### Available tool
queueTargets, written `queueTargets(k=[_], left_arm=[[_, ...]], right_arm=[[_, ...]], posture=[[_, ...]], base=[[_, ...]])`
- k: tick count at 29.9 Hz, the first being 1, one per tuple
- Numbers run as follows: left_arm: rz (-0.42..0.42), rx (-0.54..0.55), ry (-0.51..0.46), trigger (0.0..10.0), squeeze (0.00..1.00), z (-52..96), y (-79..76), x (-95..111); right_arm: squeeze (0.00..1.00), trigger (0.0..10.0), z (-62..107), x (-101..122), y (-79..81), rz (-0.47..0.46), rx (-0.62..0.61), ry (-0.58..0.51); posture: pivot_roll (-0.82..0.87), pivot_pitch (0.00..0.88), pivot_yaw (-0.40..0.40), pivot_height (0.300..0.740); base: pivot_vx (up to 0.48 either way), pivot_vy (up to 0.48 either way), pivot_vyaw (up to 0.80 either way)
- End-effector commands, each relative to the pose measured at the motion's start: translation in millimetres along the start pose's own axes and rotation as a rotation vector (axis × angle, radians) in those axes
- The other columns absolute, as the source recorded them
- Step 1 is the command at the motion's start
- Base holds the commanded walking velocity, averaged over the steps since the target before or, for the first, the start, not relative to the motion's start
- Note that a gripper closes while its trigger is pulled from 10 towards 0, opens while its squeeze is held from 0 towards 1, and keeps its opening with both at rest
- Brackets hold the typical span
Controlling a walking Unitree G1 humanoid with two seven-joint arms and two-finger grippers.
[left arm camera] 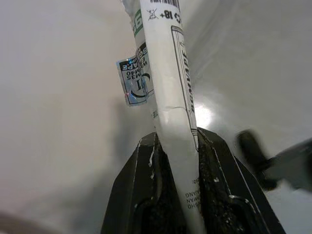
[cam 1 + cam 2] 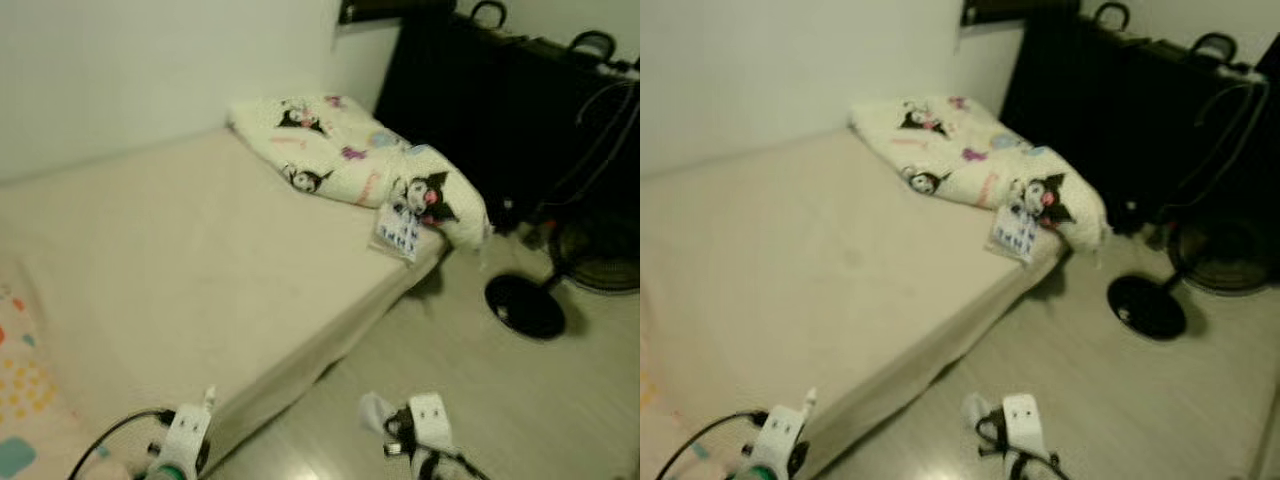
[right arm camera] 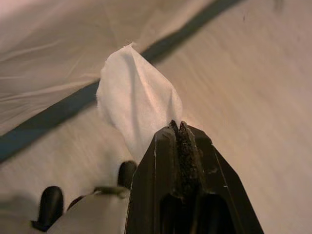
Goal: Clean up the room
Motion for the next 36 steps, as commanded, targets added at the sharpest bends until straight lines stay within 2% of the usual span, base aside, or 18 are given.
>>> queueTargets(k=[1,5,10,12,15,19,21,25,27,29,33,35,36], left_arm=[[-0.062,-0.044,-0.005,10.0,0.0,-1.2,-9.2,2.0],[-0.117,-0.059,-0.007,10.0,0.0,-1.9,-4.0,6.0],[-0.13,-0.05,-0.011,10.0,0.0,-2.0,3.4,9.3],[-0.132,-0.022,-0.011,10.0,0.0,-0.5,19.4,11.2],[-0.115,0.0,-0.003,10.0,0.0,-0.6,27.5,12.4],[-0.132,0.004,0.015,10.0,0.0,-1.7,25.9,10.0],[-0.19,-0.015,0.04,10.0,0.0,-2.0,21.5,5.2],[-0.24,-0.065,0.044,10.0,0.0,-3.5,18.8,10.6],[-0.206,-0.004,0.057,10.0,0.0,-5.3,33.0,17.2],[-0.2,0.011,0.043,10.0,0.0,-6.3,35.0,21.8],[-0.192,0.028,0.031,10.0,0.0,-7.2,33.9,24.1],[-0.123,0.034,0.009,10.0,0.0,-9.4,25.6,27.6],[-0.123,0.034,0.009,10.0,0.0,-9.4,25.6,27.6]], right_arm=[[0.0,10.0,4.0,-14.5,-6.5,0.0,-0.027,0.05],[0.0,10.0,6.4,-22.5,-4.3,-0.014,-0.038,0.073],[0.0,10.0,8.3,-28.6,-3.1,-0.023,-0.046,0.09],[0.0,10.0,10.7,-36.4,-0.9,-0.046,-0.06,0.117],[0.0,10.0,14.5,-45.8,-1.2,-0.018,-0.051,0.144],[0.0,10.0,18.3,-53.9,-6.5,-0.011,-0.066,0.168],[0.0,10.0,23.9,-64.5,-12.8,-0.027,-0.104,0.195],[0.0,10.0,25.8,-63.3,-14.8,-0.147,-0.162,0.155],[0.0,10.0,24.4,-60.7,-3.5,-0.136,-0.143,0.141],[0.0,10.0,22.0,-56.7,0.7,-0.131,-0.129,0.134],[0.0,10.0,20.6,-55.6,3.2,-0.094,-0.105,0.142],[0.0,10.0,17.0,-45.6,-1.6,-0.018,-0.069,0.111],[0.0,10.0,17.0,-45.6,-1.6,-0.018,-0.069,0.111]], posture=[[0.07,0.006,0.043,0.74],[0.08,0.023,0.074,0.74],[0.09,0.037,0.094,0.74],[0.1,0.043,0.104,0.74],[0.05,0.06,0.121,0.74],[0.02,0.057,0.148,0.74],[-0.01,0.057,0.177,0.74],[-0.04,0.058,0.187,0.74],[-0.04,0.04,0.169,0.74],[-0.03,0.039,0.138,0.74],[-0.04,0.04,0.133,0.74],[-0.03,0.043,0.096,0.74],[-0.03,0.043,0.096,0.74]], base=[[0.0,0.0,-0.74],[0.0,0.0,-0.74],[0.0,0.0,-0.74],[0.0,0.0,-0.74],[0.0,0.0,-0.74],[0.0,0.0,-0.74],[0.0,0.0,-0.74],[0.0,0.0,-0.74],[0.0,0.0,-0.74],[0.0,0.0,-0.74],[0.0,0.0,-0.74],[0.0,0.0,-0.74],[0.0,0.0,-0.74]])
Point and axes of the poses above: a point about 5 cm out from each wrist's last joint towards the gripper, its own z axis pointing back from the gripper into the wrist, its own x axis along the axis of the wrist's last joint, y = z × x, the point moved 5 cm from there along -z, pointing out of the wrist towards the gripper, and after that the axes turned 9 degrees about z, right-handed, at the moved point
